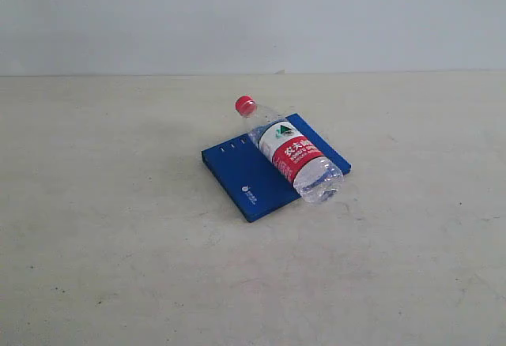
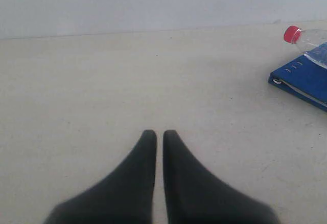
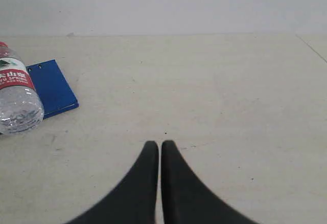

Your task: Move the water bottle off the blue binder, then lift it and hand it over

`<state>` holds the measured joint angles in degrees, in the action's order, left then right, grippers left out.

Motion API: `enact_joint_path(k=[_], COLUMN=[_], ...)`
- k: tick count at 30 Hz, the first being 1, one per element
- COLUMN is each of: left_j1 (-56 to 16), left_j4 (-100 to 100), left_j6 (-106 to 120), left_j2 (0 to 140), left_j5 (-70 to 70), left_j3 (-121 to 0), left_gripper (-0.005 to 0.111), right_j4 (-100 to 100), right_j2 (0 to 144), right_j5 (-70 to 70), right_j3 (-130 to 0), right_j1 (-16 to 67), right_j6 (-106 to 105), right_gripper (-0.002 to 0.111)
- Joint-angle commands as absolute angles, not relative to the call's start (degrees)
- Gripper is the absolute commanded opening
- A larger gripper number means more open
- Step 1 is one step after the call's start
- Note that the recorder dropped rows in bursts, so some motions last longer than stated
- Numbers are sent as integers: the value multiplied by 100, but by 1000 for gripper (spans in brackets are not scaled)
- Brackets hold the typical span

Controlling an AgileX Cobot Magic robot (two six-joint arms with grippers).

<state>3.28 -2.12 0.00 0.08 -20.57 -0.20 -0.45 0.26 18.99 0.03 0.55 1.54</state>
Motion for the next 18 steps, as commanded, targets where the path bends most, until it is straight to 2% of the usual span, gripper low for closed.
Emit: enact_joint_path(k=[1,8,11,12,14,18], left_j1=[280,280,280,280,280,280], left_j4=[-241,-241,-241,-241,-241,-241], left_j6=[0,0,0,0,0,0], left_j2=[0,0,0,0,0,0], left_j5=[-2059,-2059,-2059,-2059,-2059,-2059], left_j3=[0,0,0,0,0,0], left_gripper=[4,4,4,4,4,4], right_j4=[-57,-424,692,1829,3656,4421], right_j2=[0,0,0,0,0,0], right_j5=[1835,1597,790,138,-191,-115], right_j3=[0,0,0,0,0,0], right_j1=[52,52,52,52,52,52], right_j6=[122,-349,237,1144,2980,3441], right_gripper=[0,0,0,0,0,0])
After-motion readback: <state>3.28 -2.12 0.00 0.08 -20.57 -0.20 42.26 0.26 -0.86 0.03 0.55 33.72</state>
